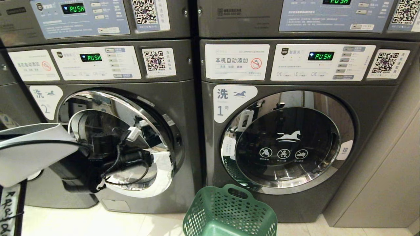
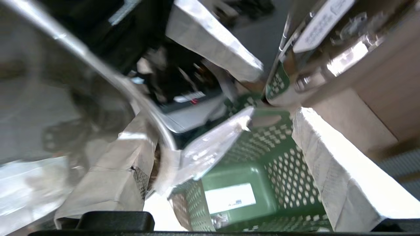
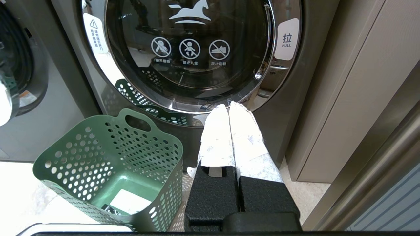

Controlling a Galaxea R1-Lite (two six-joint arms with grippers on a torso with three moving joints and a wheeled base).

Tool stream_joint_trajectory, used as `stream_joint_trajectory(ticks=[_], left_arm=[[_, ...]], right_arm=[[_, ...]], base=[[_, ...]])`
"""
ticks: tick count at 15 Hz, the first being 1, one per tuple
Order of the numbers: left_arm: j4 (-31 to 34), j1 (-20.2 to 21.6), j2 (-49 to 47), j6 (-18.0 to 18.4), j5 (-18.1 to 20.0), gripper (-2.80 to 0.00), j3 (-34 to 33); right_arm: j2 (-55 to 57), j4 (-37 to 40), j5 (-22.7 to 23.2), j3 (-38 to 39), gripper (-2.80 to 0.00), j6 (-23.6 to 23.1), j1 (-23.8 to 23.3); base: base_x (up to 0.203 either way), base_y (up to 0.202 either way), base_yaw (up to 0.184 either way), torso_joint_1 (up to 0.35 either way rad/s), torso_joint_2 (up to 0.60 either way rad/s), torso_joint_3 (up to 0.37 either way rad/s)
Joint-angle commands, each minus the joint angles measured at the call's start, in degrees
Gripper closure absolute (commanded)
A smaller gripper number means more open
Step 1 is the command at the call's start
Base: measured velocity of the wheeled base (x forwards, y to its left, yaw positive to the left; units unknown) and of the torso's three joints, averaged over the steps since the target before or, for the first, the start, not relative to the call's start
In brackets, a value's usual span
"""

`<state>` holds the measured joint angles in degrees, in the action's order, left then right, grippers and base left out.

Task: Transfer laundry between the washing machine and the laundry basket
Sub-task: Open the lid of the washing machine

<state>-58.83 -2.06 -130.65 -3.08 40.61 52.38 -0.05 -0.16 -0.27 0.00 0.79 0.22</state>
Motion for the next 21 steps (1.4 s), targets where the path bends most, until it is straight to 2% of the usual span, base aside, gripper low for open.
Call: stream_joint_trajectory(ticks=[1, 3, 6, 8, 14, 15, 17, 21], left_arm=[[-1.97, 0.6, 0.8, -0.24, -3.95, -2.8, -2.4], [-4.85, 0.62, 0.94, -1.41, -13.39, -2.8, -5.04], [-9.68, 0.74, 3.42, -3.28, -14.63, -2.8, -10.89], [-9.97, 0.74, 7.79, -3.46, -14.68, -2.8, -14.61], [-10.53, 2.22, 35.97, -4.09, -15.64, -2.8, -31.85], [-10.65, 3.21, 40.87, -4.03, -16.42, -2.8, -34.68], [-10.78, 7.27, 51.3, -3.81, -20.3, -2.8, -40.2], [-10.67, 18.87, 70.91, -0.41, -33.71, -2.8, -47.81]], right_arm=[[-0.04, -0.02, 0.0, 0.0, 0.0, 0.0, -0.01], [-0.04, -0.02, 0.0, 0.0, 0.0, 0.0, 0.04], [-0.04, -0.02, 0.0, 0.0, 0.0, 0.0, 0.04], [-0.04, -0.02, -0.08, 0.0, 0.0, 0.0, 0.04], [-0.04, -0.02, 0.0, 0.0, 0.0, 0.0, 0.04], [-0.04, -0.02, 0.0, 0.0, 0.0, 0.0, 0.04], [-0.04, -0.02, -0.08, 0.0, 0.0, 0.0, 0.04], [-0.04, -0.02, 0.0, 0.0, 0.0, 0.0, 0.04]], base=[[0.0, 0.0, 0.0, 0.0, 0.0, 0.0], [0.0, 0.0, 0.0, 0.0, 0.0, 0.0], [0.0, 0.0, 0.0, 0.0, 0.0, 0.0], [0.0, 0.0, 0.0, 0.0, 0.0, 0.0], [0.0, 0.0, 0.0, 0.0, 0.0, 0.0], [0.0, 0.0, 0.0, 0.0, 0.0, 0.0], [0.0, 0.0, 0.0, 0.0, 0.0, 0.0], [0.0, 0.0, 0.0, 0.0, 0.0, 0.0]])
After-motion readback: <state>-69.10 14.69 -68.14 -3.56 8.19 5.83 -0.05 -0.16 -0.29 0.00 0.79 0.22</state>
